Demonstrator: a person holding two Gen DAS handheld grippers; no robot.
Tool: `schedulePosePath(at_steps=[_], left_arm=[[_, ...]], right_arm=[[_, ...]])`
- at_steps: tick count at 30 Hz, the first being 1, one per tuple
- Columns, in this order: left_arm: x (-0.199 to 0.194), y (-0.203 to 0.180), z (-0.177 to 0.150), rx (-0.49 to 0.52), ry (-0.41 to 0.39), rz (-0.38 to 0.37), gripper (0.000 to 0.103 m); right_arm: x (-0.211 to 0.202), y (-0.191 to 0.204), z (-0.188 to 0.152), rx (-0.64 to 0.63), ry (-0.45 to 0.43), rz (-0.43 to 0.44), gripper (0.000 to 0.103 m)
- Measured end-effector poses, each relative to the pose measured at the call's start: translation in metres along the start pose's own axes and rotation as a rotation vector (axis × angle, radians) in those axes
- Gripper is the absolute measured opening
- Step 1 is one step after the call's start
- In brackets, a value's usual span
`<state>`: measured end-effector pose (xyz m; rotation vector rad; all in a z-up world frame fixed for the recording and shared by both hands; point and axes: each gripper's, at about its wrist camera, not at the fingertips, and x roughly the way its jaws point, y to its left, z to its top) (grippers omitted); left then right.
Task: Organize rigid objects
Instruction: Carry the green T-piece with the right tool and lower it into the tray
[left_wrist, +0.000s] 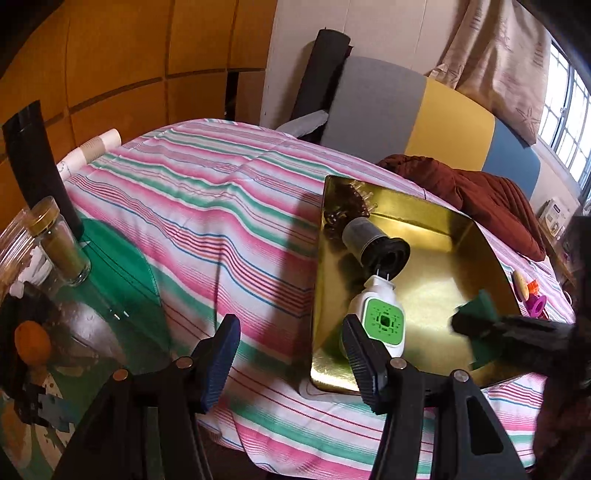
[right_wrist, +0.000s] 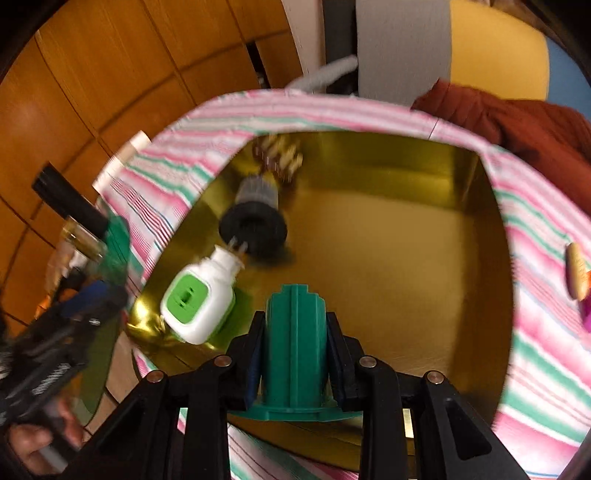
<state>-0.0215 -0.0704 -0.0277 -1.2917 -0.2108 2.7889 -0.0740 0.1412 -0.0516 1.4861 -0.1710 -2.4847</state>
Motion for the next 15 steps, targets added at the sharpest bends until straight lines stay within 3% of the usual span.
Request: schedulePosePath(at_steps=[8, 15], left_arm=[[0.002, -0.002, -0.003, 0.023, -0.006, 0.02, 0.058], [0.002, -0.005, -0.005, 0.042, 0.005, 0.042, 0.058]], right_arm=[[0.036, 0.008, -0.011, 0.028, 0.069, 0.066, 0.031], [0.036, 0.017, -0.018, 0.028, 0.047, 0.116, 0.035]])
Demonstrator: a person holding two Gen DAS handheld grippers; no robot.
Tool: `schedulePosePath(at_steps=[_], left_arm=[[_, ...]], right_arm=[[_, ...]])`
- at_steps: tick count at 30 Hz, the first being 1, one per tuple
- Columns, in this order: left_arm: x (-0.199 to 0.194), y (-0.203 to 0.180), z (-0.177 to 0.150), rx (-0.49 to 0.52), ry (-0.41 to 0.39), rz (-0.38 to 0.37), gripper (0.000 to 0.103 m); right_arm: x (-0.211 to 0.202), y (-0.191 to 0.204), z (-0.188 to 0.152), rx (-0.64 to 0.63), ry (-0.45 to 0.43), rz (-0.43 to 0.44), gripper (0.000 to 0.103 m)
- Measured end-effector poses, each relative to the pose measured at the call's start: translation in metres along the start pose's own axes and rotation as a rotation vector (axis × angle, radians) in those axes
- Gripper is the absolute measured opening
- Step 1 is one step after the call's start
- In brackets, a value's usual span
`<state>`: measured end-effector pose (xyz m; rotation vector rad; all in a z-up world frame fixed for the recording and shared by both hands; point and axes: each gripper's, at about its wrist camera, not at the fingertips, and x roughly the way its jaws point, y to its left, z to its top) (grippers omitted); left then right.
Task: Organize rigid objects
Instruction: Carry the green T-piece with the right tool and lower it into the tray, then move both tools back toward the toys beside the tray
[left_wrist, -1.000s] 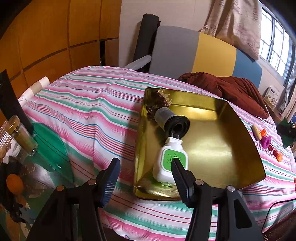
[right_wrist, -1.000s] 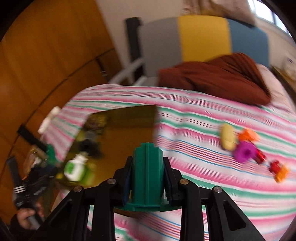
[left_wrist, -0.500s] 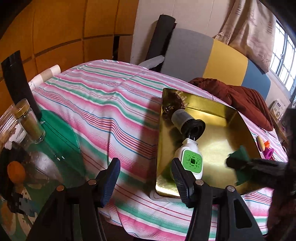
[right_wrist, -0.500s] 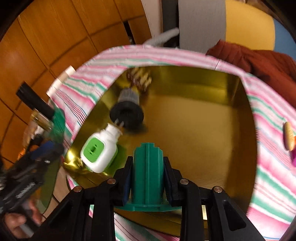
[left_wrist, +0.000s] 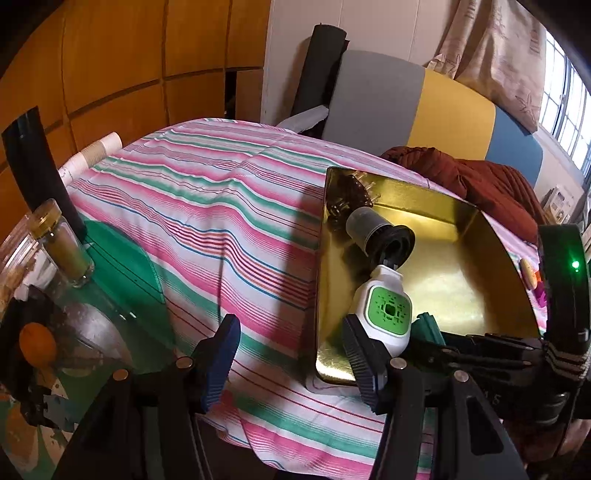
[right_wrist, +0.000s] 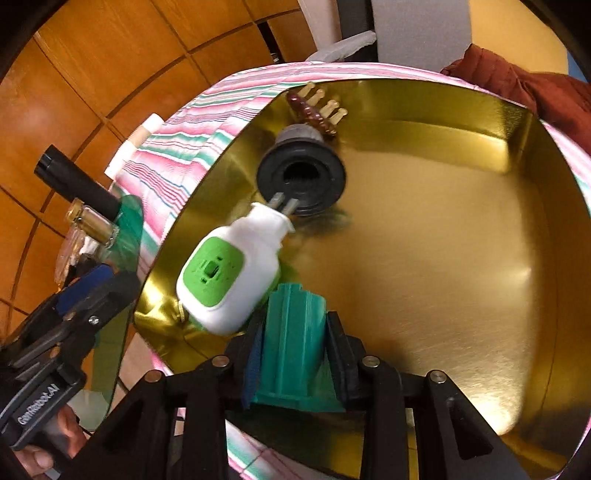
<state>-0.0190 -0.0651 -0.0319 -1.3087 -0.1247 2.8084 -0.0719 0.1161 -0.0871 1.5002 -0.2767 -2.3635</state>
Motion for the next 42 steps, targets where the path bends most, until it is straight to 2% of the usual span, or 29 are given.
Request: schedulePosePath(at_steps=[4, 9, 11, 14, 27, 36, 42], left_arm=[[-0.004, -0.004, 0.001, 0.028, -0.013, 0.016, 0.058], [-0.007, -0.008, 0.002, 0.049, -0.017, 0.019, 0.058], [-0.008, -0.009, 0.002, 0.054, -0.017, 0.018, 0.058], [-0.009, -0.013, 0.002, 0.066, -0.018, 0.012, 0.058], [-0.016, -0.032, 0.004, 0.108, -0.031, -0.009, 0.058], [-0.016, -0.044, 0.008, 0.116, -0.023, -0.031, 0.058], [-0.014, -0.046, 0.012, 0.095, -0.006, -0.065, 0.058]], right_arm=[[-0.002, -0.001, -0.003, 0.023, 0.006, 0.052, 0.04], [-0.004, 0.0, -0.005, 0.02, -0.003, 0.045, 0.044], [-0.01, -0.001, -0.005, 0.02, -0.028, 0.042, 0.05], [-0.02, -0.004, -0.002, 0.033, -0.062, 0.053, 0.052], [-0.071, -0.032, 0.001, 0.019, -0.194, -0.084, 0.052], [-0.108, -0.072, 0.0, 0.044, -0.24, -0.156, 0.054], [-0.131, -0.106, -0.002, 0.073, -0.26, -0.235, 0.056]])
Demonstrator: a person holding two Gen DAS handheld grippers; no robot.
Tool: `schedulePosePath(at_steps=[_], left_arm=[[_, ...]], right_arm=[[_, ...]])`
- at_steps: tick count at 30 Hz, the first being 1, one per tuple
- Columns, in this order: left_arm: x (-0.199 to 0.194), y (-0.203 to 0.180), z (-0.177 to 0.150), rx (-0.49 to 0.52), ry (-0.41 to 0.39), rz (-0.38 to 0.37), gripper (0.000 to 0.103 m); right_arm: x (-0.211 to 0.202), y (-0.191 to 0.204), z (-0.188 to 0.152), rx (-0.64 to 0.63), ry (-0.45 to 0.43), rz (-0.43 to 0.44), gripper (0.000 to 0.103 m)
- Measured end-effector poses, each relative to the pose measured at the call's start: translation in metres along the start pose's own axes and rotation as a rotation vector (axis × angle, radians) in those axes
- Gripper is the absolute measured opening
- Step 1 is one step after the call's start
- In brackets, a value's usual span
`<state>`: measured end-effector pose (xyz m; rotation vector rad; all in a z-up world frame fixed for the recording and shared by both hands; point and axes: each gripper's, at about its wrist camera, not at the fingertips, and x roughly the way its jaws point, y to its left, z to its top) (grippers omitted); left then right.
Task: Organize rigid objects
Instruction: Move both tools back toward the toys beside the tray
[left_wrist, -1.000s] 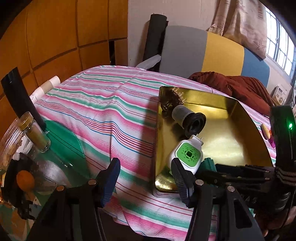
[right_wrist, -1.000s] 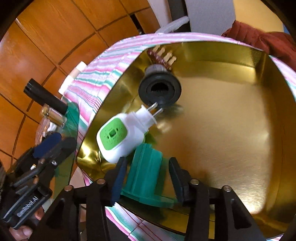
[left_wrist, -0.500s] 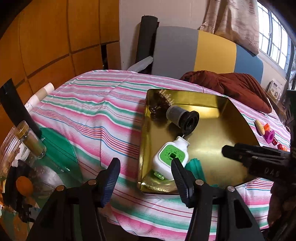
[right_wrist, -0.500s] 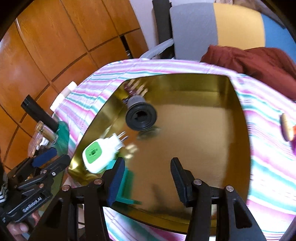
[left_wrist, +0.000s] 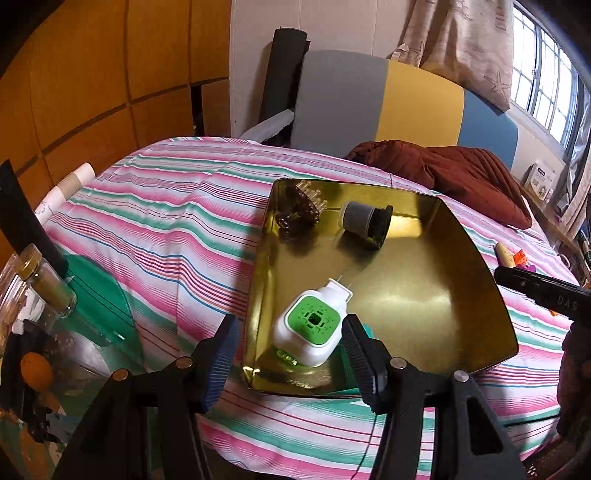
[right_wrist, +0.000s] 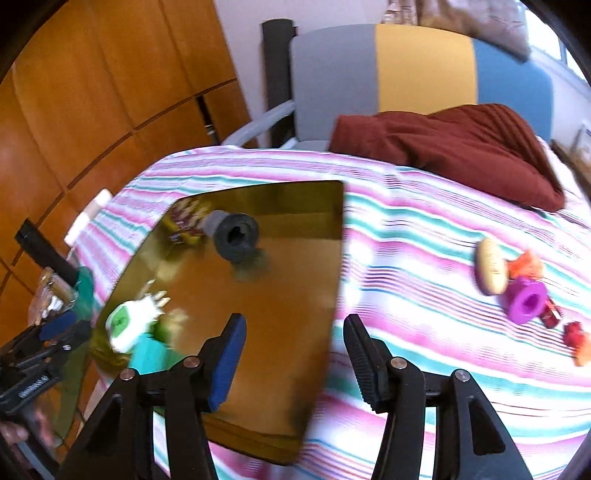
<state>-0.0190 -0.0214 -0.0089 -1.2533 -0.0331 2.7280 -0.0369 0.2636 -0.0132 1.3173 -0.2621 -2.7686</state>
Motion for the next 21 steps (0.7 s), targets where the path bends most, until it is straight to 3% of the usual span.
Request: schedulePosePath(at_steps=[8, 13, 21], left_arm=[[-0.004, -0.013, 0.003, 0.044, -0.014, -0.022, 0.058], [-0.003, -0.018, 0.006, 0.053, -0.016, -0.021, 0.058], [-0.001, -0.033, 0.007, 0.085, -0.005, -0.027, 0.058]], right_arm=[[-0.013, -0.076, -0.002, 0.057, 0.0, -0.16, 0.056], [-0.034, -0.148, 0.0, 0.174, -0.046, -0.279, 0.056], [-0.068, -0.262, -0.028, 0.51, -0.175, -0.449, 0.057]])
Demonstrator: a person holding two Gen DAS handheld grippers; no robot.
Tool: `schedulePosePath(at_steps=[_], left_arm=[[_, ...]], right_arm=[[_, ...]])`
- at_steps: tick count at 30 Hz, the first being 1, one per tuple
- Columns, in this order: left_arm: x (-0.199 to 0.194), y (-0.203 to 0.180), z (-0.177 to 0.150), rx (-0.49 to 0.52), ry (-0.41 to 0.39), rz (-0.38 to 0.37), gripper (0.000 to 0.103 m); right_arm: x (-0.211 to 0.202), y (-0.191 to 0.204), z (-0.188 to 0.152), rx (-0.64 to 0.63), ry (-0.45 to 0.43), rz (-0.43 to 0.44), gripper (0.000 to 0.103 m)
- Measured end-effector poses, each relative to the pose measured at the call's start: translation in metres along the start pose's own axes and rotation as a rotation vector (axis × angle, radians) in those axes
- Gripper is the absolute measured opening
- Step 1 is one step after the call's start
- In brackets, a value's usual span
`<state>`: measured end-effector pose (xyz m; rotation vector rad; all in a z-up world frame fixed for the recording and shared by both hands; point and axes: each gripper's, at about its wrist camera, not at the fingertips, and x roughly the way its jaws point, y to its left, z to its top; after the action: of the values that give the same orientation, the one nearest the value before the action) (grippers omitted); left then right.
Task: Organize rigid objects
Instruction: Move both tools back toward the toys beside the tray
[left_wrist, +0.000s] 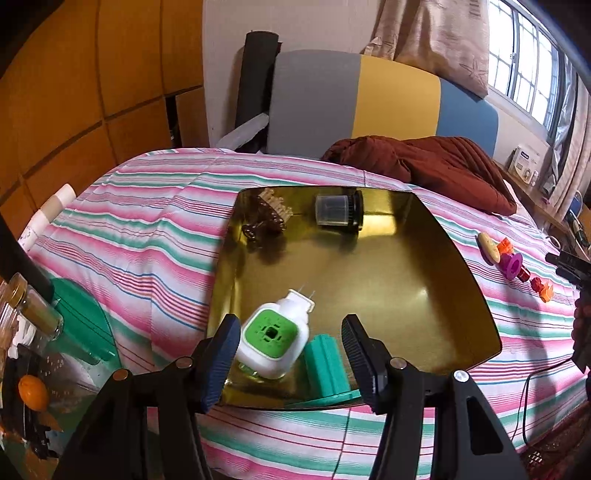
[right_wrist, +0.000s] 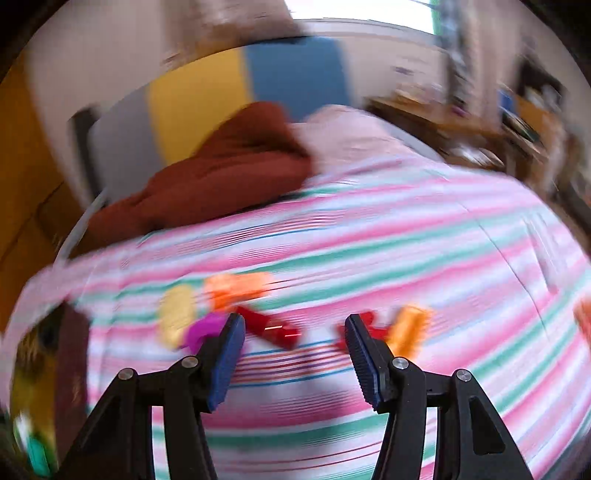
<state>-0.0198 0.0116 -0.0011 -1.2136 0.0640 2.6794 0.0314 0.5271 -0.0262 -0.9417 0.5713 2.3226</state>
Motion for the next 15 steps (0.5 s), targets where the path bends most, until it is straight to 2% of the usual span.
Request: schedulePosePath(at_steps=[2, 4, 6, 11, 15], left_arm=[[0.001, -0.005, 0.001, 0.009, 0.001, 0.001, 0.058], [0.001, -0.011, 0.004, 0.014, 0.001, -0.007, 0.058], [0.002, -0.018, 0.007, 0.027, 0.003, -0.017, 0.058], [0.001, -0.049, 0.026, 0.072, -0.014, -0.078, 0.058], [-0.003, -0.089, 0.048, 0.118, -0.037, -0.174, 0.058]], right_arm=[[0.002, -0.024, 0.005, 0.1, 0.013, -0.047, 0.057], [-0.003, -0.043, 0.009, 0.196, -0.016, -0.034, 0.058], [-0.003, -0.053, 0.01, 0.248, -0.006, -0.012, 0.058], [-0.001, -0.055, 0.012, 0.273, 0.009, 0.006, 0.06], [-0.001, -0.05, 0.014, 0.262, 0.006, 0.032, 0.064]])
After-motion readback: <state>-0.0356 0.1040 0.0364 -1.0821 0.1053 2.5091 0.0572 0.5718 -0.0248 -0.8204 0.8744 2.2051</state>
